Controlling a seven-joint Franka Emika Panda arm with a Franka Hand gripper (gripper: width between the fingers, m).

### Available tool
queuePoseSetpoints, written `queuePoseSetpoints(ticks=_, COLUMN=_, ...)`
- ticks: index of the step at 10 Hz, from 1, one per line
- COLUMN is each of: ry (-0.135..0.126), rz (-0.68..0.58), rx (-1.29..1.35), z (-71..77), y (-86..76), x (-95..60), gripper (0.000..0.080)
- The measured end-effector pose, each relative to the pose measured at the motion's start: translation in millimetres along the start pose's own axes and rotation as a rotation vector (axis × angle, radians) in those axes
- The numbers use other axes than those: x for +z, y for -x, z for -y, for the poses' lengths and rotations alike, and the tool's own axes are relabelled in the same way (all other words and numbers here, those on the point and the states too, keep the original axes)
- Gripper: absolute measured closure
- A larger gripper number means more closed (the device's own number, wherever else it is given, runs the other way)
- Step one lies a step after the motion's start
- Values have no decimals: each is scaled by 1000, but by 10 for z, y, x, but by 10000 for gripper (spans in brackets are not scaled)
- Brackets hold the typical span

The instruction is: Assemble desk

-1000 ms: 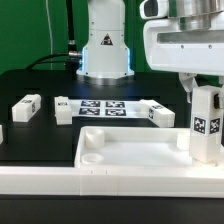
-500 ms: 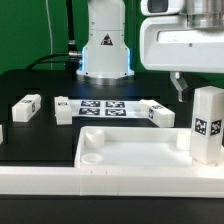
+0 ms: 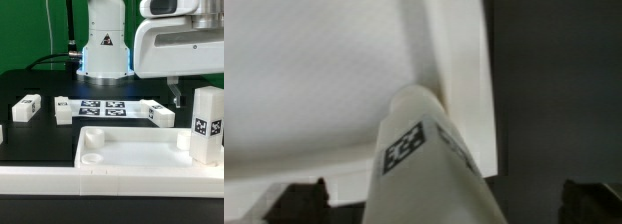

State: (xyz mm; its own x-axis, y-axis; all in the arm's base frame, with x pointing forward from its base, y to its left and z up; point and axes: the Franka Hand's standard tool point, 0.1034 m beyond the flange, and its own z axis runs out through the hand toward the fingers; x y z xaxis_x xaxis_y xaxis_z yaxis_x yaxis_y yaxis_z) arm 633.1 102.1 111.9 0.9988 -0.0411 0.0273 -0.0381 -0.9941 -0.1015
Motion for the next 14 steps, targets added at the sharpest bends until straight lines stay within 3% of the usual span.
queuePoseSetpoints(ticks=4, ry=25, rz=-6, rx=-413, z=-20, y=-24, x=-6, gripper=151)
queuePoseSetpoints(ticks=7, ry=25, rz=-9, rx=-499, z=-13, y=-23, x=1, gripper=179)
queuePoseSetpoints(ticks=8, ry=25, rz=-9, rx=-499, z=-14, y=-23, x=1, gripper=358)
queuePoseSetpoints(ticks=9, ry=25, rz=-9, rx=-499, z=-14, y=-23, x=1, gripper=358)
queuePoseSetpoints(ticks=10, ry=25, rz=-9, rx=-488, z=-14, y=-23, x=1, gripper=514)
queuePoseSetpoints(ticks=12, ry=24, rz=-10, rx=-441, z=-14, y=-23, x=0, gripper=511)
queuePoseSetpoints(ticks=14, ry=21, rz=-13, rx=-213, z=-17, y=-21, x=-6, gripper=511)
